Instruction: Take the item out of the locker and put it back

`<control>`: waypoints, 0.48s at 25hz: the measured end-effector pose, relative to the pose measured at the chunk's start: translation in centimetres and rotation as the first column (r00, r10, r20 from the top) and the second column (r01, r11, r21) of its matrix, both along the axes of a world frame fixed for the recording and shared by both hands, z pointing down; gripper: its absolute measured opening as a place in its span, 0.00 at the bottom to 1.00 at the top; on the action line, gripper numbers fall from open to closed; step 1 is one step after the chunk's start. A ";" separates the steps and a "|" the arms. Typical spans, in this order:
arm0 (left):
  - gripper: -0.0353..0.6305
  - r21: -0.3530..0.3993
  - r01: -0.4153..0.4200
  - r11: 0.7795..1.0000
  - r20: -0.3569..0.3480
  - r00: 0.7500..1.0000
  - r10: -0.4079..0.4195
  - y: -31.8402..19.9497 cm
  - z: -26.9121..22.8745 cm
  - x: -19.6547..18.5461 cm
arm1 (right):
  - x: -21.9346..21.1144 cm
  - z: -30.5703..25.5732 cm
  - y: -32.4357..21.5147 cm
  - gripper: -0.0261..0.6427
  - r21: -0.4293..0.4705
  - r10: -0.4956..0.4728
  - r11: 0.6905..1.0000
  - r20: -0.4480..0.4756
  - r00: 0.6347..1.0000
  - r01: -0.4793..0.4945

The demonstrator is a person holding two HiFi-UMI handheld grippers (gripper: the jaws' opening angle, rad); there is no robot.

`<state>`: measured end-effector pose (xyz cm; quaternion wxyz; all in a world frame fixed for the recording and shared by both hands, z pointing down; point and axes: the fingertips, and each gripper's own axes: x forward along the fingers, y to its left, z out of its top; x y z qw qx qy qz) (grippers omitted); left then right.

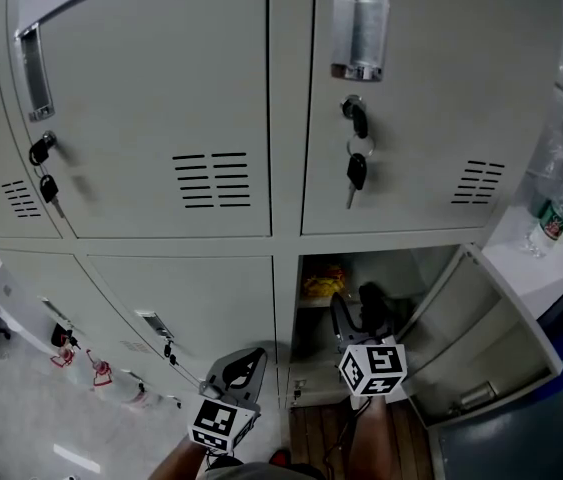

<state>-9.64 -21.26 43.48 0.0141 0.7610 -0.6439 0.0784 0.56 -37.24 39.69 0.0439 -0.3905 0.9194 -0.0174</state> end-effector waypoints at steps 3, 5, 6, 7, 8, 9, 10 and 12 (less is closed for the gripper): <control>0.09 0.002 -0.001 1.000 0.002 1.000 0.001 0.1 -0.1 0.1 | -0.2 0.0 0.1 0.36 0.001 -0.004 1.000 -0.006 1.000 0.004; 0.09 0.003 0.002 1.000 0.003 1.000 -0.002 0.2 -0.1 0.0 | -0.3 -0.1 0.2 0.36 0.003 -0.008 1.000 -0.007 1.000 0.008; 0.09 0.004 0.003 1.000 0.003 1.000 -0.003 0.2 -0.2 0.0 | -0.3 -0.1 0.2 0.36 0.004 -0.009 1.000 -0.008 1.000 0.009; 0.09 0.005 0.004 1.000 0.003 1.000 -0.004 0.3 -0.2 0.0 | -0.3 -0.2 0.2 0.36 0.004 -0.010 1.000 -0.008 1.000 0.010; 0.09 0.006 0.004 1.000 0.003 1.000 -0.004 0.3 -0.3 0.0 | -0.3 -0.2 0.3 0.36 0.005 -0.010 1.000 -0.009 1.000 0.010; 0.09 0.007 0.003 1.000 0.003 1.000 -0.003 0.3 -0.3 0.0 | -0.2 -0.3 0.3 0.36 0.005 -0.009 1.000 -0.010 1.000 0.009; 0.09 0.009 0.001 1.000 0.003 1.000 -0.001 0.3 -0.4 0.0 | -0.2 -0.3 0.3 0.36 0.007 -0.007 1.000 -0.011 1.000 0.008; 0.09 0.014 -0.004 1.000 0.005 1.000 0.003 0.3 -0.6 0.1 | 0.0 -0.5 0.5 0.36 0.011 -0.005 1.000 -0.015 1.000 0.005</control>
